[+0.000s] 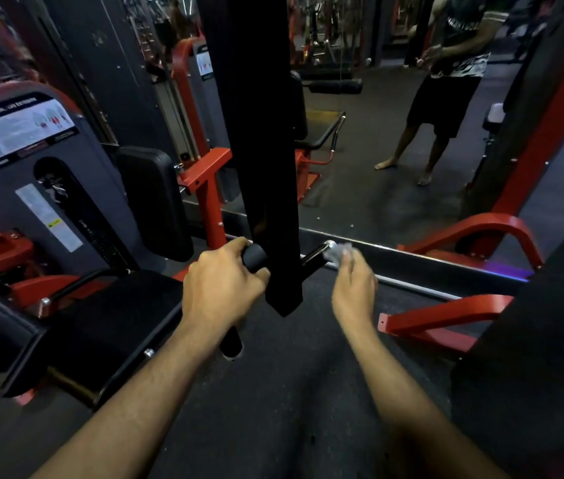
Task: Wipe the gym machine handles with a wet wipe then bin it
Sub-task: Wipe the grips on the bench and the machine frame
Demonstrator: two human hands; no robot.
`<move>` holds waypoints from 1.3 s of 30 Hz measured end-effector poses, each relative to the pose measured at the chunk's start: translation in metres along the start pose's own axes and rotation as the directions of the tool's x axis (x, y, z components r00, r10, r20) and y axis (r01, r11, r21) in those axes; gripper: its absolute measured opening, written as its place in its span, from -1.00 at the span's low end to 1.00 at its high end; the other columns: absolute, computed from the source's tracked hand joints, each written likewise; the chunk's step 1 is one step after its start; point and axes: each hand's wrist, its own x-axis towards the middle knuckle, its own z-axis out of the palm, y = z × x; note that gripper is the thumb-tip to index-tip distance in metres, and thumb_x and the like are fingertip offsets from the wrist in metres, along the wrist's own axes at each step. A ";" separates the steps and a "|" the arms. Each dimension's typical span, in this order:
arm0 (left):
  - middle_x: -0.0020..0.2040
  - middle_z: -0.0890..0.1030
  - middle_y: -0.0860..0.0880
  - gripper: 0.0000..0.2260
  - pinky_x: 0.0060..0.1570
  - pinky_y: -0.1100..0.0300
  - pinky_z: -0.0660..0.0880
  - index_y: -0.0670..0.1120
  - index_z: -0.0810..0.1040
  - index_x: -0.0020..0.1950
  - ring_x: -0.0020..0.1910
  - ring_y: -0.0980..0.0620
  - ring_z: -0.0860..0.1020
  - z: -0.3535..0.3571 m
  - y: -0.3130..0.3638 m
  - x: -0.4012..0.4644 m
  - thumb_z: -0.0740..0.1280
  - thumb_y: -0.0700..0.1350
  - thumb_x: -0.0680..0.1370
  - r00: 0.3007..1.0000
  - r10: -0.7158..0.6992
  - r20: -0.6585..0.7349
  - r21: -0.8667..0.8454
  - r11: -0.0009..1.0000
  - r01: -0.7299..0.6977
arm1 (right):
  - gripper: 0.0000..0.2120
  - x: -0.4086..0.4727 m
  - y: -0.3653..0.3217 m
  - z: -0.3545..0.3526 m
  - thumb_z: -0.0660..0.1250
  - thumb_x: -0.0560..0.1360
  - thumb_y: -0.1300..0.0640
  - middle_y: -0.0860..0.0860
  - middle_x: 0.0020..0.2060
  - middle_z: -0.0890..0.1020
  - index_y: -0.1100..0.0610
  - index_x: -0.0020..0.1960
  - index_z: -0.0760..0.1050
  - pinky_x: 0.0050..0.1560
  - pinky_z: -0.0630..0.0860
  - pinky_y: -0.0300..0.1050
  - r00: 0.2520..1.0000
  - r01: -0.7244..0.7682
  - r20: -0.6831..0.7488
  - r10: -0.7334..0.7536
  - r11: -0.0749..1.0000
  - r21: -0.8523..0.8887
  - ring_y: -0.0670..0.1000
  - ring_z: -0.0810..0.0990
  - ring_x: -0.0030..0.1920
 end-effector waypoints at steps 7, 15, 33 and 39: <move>-0.18 0.52 0.06 -0.81 -0.17 0.13 0.37 0.05 0.57 0.06 -0.01 -0.18 0.63 -0.002 0.000 -0.003 0.44 0.06 0.49 1.000 0.021 0.011 0.016 1.000 -0.022 | -0.70 0.041 0.023 0.025 0.18 0.54 0.33 0.20 0.18 0.64 0.24 0.15 0.62 0.51 0.22 0.29 0.821 0.522 0.421 -0.387 0.807 -0.276 0.19 0.40 0.47; -0.21 0.66 0.01 -0.64 -0.13 -0.04 0.55 0.02 0.60 0.01 -0.18 0.01 0.63 0.002 -0.031 0.000 0.38 0.28 0.43 0.981 0.179 0.075 -0.367 0.920 -0.140 | -0.72 -0.019 -0.004 0.006 0.13 0.70 0.09 -0.04 0.04 0.68 0.15 0.13 0.60 0.14 0.50 -0.09 0.937 0.153 0.307 -0.167 0.986 0.070 -0.20 0.58 0.06; -0.12 0.68 -0.08 -0.32 0.12 0.18 0.50 -0.25 0.59 0.11 -0.04 0.00 0.61 0.056 -0.096 -0.084 0.10 0.38 0.60 0.826 0.360 0.433 -0.897 0.264 0.355 | -0.59 -0.133 -0.135 -0.058 0.19 0.56 0.41 0.06 0.13 0.46 0.16 0.32 0.56 0.24 0.36 -0.38 0.913 0.404 0.071 -0.401 0.872 -0.276 -0.17 0.47 0.16; -0.11 0.69 -0.06 -0.37 0.14 0.16 0.51 -0.22 0.61 0.13 -0.04 0.06 0.62 0.051 -0.088 -0.091 0.07 0.31 0.64 0.739 0.415 0.532 -0.847 0.230 0.480 | -0.68 -0.130 -0.146 -0.039 0.44 0.46 0.34 0.01 -0.02 0.61 0.14 0.18 0.66 0.10 0.46 -0.19 0.861 0.454 0.103 -0.498 0.662 -0.597 -0.01 0.50 0.00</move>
